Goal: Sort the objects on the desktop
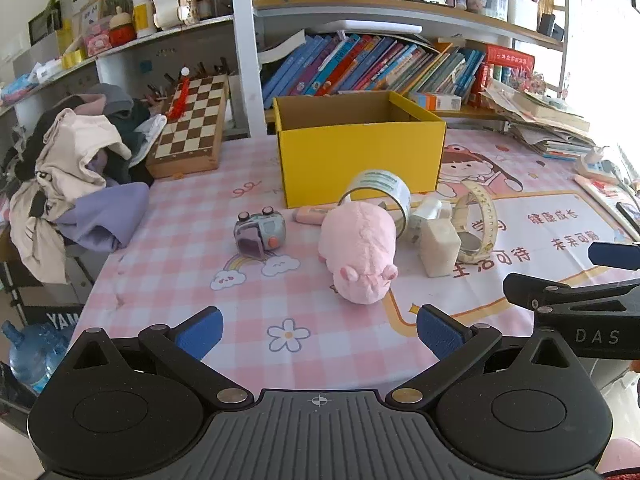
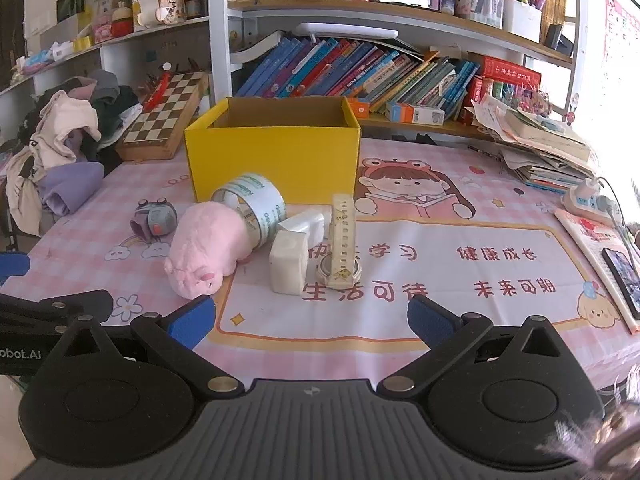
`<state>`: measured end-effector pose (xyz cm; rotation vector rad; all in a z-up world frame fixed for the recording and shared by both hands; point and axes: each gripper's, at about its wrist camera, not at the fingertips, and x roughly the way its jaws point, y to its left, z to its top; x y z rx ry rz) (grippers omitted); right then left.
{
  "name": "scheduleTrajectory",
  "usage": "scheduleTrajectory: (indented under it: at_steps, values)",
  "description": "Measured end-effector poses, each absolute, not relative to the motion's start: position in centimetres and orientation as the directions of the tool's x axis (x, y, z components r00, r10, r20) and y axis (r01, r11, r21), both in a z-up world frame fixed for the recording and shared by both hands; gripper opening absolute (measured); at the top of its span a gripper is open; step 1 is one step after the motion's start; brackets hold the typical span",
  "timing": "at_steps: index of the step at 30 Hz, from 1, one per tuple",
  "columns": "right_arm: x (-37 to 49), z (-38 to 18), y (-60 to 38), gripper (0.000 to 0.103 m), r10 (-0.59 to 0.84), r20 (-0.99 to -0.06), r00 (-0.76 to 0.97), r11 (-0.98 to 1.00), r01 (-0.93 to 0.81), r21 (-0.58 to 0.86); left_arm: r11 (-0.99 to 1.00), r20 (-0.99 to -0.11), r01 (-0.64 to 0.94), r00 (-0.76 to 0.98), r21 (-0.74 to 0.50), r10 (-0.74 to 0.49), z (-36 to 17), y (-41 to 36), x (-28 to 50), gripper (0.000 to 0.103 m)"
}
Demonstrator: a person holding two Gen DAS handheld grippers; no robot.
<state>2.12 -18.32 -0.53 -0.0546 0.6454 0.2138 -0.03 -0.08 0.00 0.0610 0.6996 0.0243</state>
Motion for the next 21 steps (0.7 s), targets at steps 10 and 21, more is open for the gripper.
scheduleTrajectory:
  at_steps: [10, 21]
  values:
    - [2.0, -0.3, -18.1, 0.103, 0.172, -0.593, 0.787, 0.976, -0.219, -0.008, 0.999, -0.66, -0.01, 0.75, 0.053, 0.042, -0.1, 0.3, 0.0, 0.103]
    - [1.8, -0.3, -18.0, 0.103, 0.16, -0.602, 0.782, 0.979, -0.205, -0.007, 0.997, -0.649, 0.0, 0.76, 0.076, 0.049, 0.1, 0.4, -0.2, 0.103]
